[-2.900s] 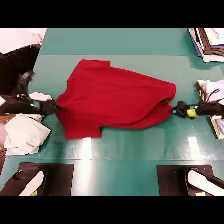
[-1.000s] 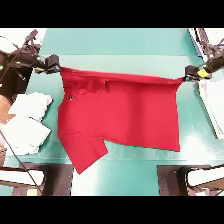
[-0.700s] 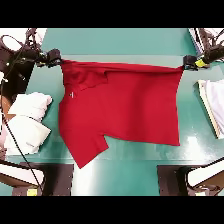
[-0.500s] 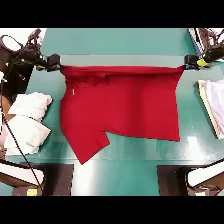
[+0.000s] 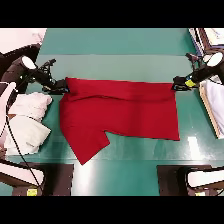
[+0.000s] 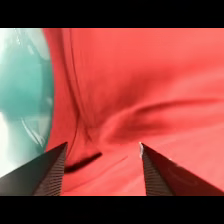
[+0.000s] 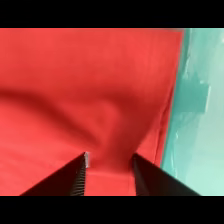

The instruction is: Fold the shirts.

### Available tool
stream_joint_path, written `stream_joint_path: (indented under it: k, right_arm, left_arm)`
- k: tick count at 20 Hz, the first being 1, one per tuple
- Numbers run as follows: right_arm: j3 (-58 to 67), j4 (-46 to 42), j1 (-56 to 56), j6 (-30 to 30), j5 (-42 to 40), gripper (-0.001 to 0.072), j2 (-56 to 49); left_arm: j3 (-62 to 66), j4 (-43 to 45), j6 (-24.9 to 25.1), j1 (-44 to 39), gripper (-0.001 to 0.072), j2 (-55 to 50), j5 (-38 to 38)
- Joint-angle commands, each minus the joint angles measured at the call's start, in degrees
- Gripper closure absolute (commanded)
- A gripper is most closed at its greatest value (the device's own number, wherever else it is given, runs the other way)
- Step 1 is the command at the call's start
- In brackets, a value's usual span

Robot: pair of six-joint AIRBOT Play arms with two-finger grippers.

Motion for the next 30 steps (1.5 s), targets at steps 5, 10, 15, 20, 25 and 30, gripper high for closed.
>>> stream_joint_path:
  k: [5, 10, 15, 20, 25, 30]
  right_arm:
    - [-5.40, 0.68, -3.34, -0.13, 9.62, 0.0365, 11.85]
    - [-17.73, 2.60, -6.67, -0.42, 7.39, 0.0364, 24.44]
    - [-25.68, 9.90, -10.14, -2.58, 3.45, 0.0365, 30.42]
    - [-26.12, 10.23, -10.29, -2.60, 3.82, 0.0365, 31.98]
    - [-26.18, 10.88, -10.82, -4.07, 4.81, 0.0366, 32.37]
    - [-34.47, 3.91, -18.86, -4.15, 7.58, 0.0365, 33.29]
  left_arm:
    - [-12.57, 4.44, 0.26, 3.82, 0.0168, 16.79, -5.92]
    - [-39.82, -0.87, -2.12, 4.13, 0.0168, 34.82, -2.80]
    - [-53.59, -9.05, -2.12, 4.13, 0.0168, 41.77, 1.09]
    - [-58.10, -11.74, -1.81, 4.13, 0.0168, 41.77, 5.60]
    - [-58.77, -15.50, -0.66, 4.13, 0.0655, 41.79, 7.89]
    - [-55.21, -14.25, 0.15, 4.13, 0.0684, 46.31, 4.11]
